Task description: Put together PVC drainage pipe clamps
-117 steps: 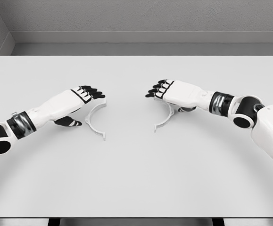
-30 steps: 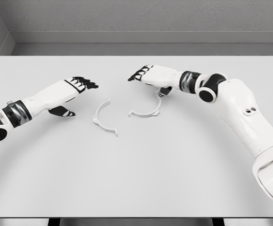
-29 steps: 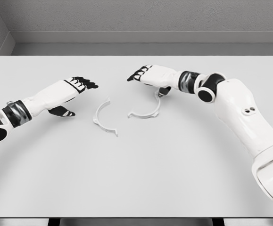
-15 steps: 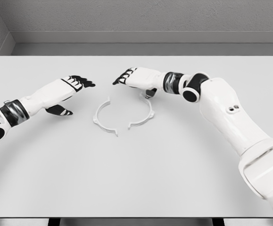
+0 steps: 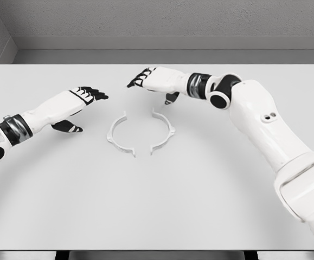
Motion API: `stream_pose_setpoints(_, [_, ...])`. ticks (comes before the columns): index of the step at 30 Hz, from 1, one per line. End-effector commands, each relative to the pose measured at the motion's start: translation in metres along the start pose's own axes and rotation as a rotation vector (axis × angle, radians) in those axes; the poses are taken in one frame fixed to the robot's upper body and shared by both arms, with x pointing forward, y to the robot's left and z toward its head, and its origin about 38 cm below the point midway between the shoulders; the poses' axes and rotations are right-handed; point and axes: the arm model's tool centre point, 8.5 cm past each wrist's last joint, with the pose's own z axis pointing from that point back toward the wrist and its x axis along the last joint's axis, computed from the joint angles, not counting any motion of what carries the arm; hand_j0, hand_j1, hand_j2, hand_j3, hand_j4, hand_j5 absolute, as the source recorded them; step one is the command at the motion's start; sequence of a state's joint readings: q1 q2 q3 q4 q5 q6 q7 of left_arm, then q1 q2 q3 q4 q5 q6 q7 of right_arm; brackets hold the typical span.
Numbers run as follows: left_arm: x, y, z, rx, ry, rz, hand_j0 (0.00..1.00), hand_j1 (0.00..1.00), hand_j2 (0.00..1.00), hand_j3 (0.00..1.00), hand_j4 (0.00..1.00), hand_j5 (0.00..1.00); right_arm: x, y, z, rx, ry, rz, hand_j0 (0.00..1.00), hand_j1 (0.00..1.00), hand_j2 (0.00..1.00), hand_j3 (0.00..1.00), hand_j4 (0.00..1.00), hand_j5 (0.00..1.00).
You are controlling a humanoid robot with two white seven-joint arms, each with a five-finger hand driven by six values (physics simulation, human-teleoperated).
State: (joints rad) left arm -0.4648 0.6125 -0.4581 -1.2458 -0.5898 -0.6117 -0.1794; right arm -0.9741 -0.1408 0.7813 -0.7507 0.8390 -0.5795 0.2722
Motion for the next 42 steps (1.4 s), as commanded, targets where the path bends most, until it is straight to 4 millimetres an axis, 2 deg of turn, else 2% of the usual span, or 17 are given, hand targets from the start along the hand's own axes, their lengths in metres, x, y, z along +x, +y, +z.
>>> stream_pose_setpoints(1, [0.001, 0.001, 0.0, 0.006, -0.002, 0.005, 1.0, 1.0, 1.0, 1.0, 1.0, 1.0, -0.022, 0.002, 0.02, -0.01, 0.047, -0.016, 1.0, 1.0, 1.0, 1.0, 1.0, 1.0])
stream_pose_setpoints(5, [0.011, -0.007, -0.012, 0.008, -0.029, 0.025, 1.0, 1.0, 1.0, 1.0, 1.0, 1.0, -0.028, 0.023, 0.037, 0.016, 0.044, -0.015, 1.0, 1.0, 1.0, 1.0, 1.0, 1.0])
stream_pose_setpoints(8, [0.022, -0.012, -0.025, 0.017, -0.054, 0.047, 1.0, 1.0, 1.0, 1.0, 1.0, 1.0, -0.014, 0.031, 0.047, 0.009, 0.006, 0.019, 1.0, 1.0, 1.0, 1.0, 1.0, 1.0])
stream_pose_setpoints(12, [0.026, -0.017, -0.03, 0.012, -0.061, 0.059, 1.0, 1.0, 1.0, 1.0, 1.0, 1.0, -0.014, 0.028, 0.066, -0.012, 0.008, 0.057, 1.0, 1.0, 1.0, 1.0, 1.0, 1.0])
stream_pose_setpoints(14, [0.027, -0.019, -0.032, 0.011, -0.065, 0.062, 1.0, 1.0, 1.0, 1.0, 1.0, 1.0, -0.012, 0.019, 0.08, -0.053, 0.01, 0.075, 1.0, 1.0, 1.0, 1.0, 1.0, 1.0])
stream_pose_setpoints(20, [0.03, -0.02, -0.035, 0.013, -0.072, 0.068, 1.0, 1.0, 1.0, 1.0, 1.0, 1.0, -0.002, 0.026, 0.089, -0.056, -0.008, 0.081, 1.0, 1.0, 1.0, 1.0, 1.0, 1.0])
stream_pose_setpoints(23, [0.03, -0.02, -0.035, 0.011, -0.071, 0.067, 1.0, 1.0, 1.0, 1.0, 1.0, 1.0, -0.02, 0.009, 0.138, -0.13, 0.064, 0.117, 1.0, 1.0, 1.0, 1.0, 1.0, 1.0])
stream_pose_setpoints(25, [0.031, -0.021, -0.035, 0.01, -0.072, 0.068, 1.0, 1.0, 1.0, 1.0, 1.0, 1.0, -0.031, -0.007, 0.186, -0.19, 0.106, 0.129, 1.0, 1.0, 1.0, 1.0, 1.0, 1.0])
stream_pose_setpoints(27, [0.034, -0.022, -0.039, 0.015, -0.08, 0.073, 1.0, 1.0, 1.0, 1.0, 1.0, 1.0, -0.034, -0.001, 0.237, -0.226, 0.119, 0.088, 1.0, 1.0, 1.0, 1.0, 1.0, 1.0])
stream_pose_setpoints(29, [0.037, -0.022, -0.041, 0.017, -0.086, 0.075, 1.0, 1.0, 1.0, 1.0, 1.0, 1.0, -0.032, 0.023, 0.269, -0.273, 0.176, 0.013, 1.0, 1.0, 1.0, 1.0, 1.0, 1.0])
stream_pose_setpoints(31, [0.037, -0.023, -0.042, 0.018, -0.087, 0.075, 1.0, 1.0, 1.0, 1.0, 1.0, 1.0, -0.019, 0.041, 0.278, -0.285, 0.184, -0.021, 1.0, 1.0, 1.0, 1.0, 1.0, 1.0])
stream_pose_setpoints(33, [0.038, -0.023, -0.043, 0.017, -0.089, 0.076, 1.0, 1.0, 1.0, 1.0, 1.0, 1.0, -0.012, 0.05, 0.27, -0.319, 0.171, -0.061, 1.0, 1.0, 1.0, 1.0, 1.0, 1.0])
stream_pose_setpoints(35, [0.038, -0.022, -0.042, 0.018, -0.088, 0.076, 1.0, 1.0, 1.0, 1.0, 1.0, 1.0, -0.017, 0.044, 0.284, -0.386, 0.187, -0.107, 1.0, 1.0, 1.0, 1.0, 1.0, 1.0])
stream_pose_setpoints(40, [0.037, -0.021, -0.041, 0.023, -0.088, 0.078, 1.0, 1.0, 1.0, 1.0, 1.0, 1.0, -0.017, 0.078, 0.287, -0.333, 0.216, -0.175, 1.0, 1.0, 1.0, 1.0, 1.0, 1.0])
stream_pose_setpoints(42, [0.037, -0.02, -0.04, 0.023, -0.089, 0.074, 1.0, 1.0, 1.0, 1.0, 1.0, 1.0, -0.02, 0.079, 0.29, -0.323, 0.223, -0.172, 1.0, 1.0, 1.0, 1.0, 1.0, 1.0])
